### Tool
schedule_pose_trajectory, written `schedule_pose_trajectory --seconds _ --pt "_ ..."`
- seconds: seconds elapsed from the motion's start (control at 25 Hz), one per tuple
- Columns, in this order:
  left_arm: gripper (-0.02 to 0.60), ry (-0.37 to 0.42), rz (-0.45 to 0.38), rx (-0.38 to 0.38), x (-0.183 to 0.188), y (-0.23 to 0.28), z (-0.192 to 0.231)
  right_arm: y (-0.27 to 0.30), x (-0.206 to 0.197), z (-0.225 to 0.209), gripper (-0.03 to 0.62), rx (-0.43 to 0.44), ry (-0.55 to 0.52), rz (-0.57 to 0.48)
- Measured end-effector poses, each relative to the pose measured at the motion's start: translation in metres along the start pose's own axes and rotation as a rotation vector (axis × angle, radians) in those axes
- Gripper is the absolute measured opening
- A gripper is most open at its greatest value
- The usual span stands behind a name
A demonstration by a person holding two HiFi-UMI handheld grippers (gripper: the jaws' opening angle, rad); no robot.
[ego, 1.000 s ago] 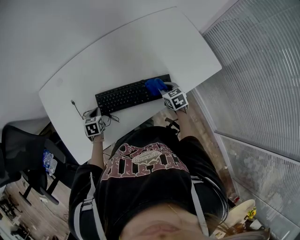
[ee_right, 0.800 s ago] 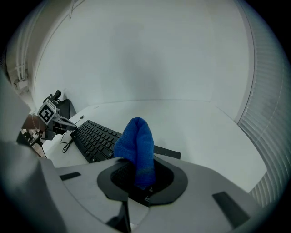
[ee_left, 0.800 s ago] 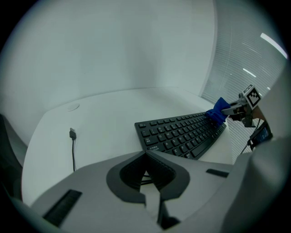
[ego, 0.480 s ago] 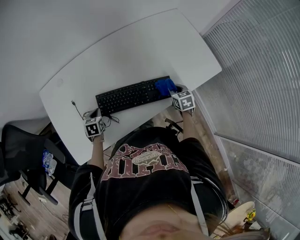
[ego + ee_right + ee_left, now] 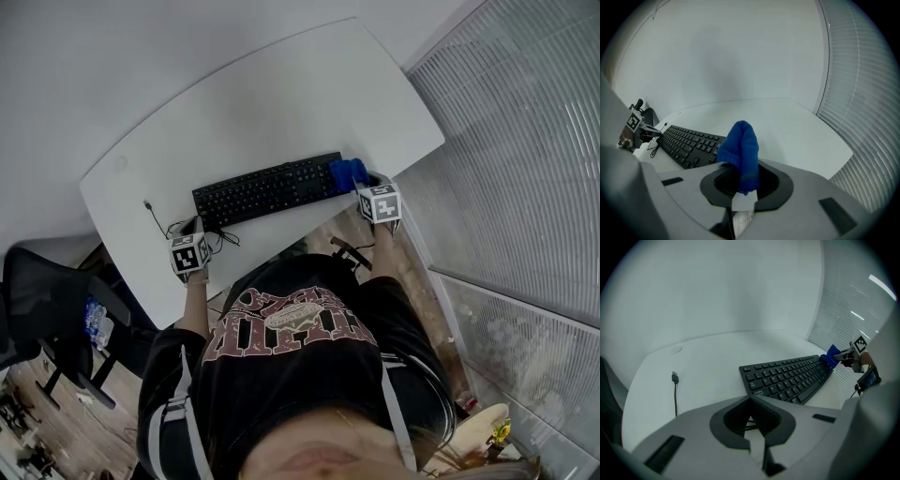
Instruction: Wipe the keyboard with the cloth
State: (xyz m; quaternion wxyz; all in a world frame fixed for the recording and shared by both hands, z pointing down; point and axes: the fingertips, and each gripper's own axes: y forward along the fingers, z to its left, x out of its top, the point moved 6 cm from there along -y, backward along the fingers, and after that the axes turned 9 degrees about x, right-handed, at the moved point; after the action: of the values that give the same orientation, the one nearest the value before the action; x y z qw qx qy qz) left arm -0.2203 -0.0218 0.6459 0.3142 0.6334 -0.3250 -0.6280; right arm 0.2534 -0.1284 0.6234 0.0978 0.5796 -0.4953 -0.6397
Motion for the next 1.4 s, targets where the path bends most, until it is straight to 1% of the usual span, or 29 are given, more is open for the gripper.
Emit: schedule_pose_trajectory --seconds 0.16,0.32,0.52,0.72,0.92,1.0,1.08,1.24,1.4 --pt "0.035 0.001 -0.001 0.0 0.0 -0.001 0.0 -0.003 0.0 0.001 0.057 0.005 0.025 -0.013" --pt "0.035 -0.002 -0.002 -0.006 -0.001 -0.001 0.0 -0.009 0.01 0.01 0.055 0.023 0.028 -0.053" --pt "0.035 -0.002 -0.009 -0.01 -0.001 -0.002 -0.001 -0.025 0.035 0.031 0.055 0.083 0.044 -0.164" --pt "0.035 -0.014 -0.016 -0.016 -0.002 0.001 0.002 -0.019 0.056 0.063 0.057 0.124 -0.039 -0.172" --pt "0.035 -0.016 -0.022 -0.016 -0.002 -0.001 0.004 -0.011 0.078 0.099 0.055 0.196 -0.103 -0.189" --pt "0.035 -0.009 -0.026 -0.015 -0.002 0.0 0.004 -0.002 0.086 0.114 0.055 0.234 -0.128 -0.191" --pt "0.037 -0.005 -0.028 -0.019 -0.002 0.001 0.005 0.009 0.093 0.134 0.055 0.291 -0.155 -0.189" --pt "0.037 0.001 -0.028 -0.033 0.0 0.001 0.004 0.03 0.107 0.184 0.055 0.427 -0.23 -0.17" --pt "0.035 -0.007 -0.029 -0.034 -0.001 0.0 0.006 0.048 0.116 0.246 0.055 0.581 -0.31 -0.147"
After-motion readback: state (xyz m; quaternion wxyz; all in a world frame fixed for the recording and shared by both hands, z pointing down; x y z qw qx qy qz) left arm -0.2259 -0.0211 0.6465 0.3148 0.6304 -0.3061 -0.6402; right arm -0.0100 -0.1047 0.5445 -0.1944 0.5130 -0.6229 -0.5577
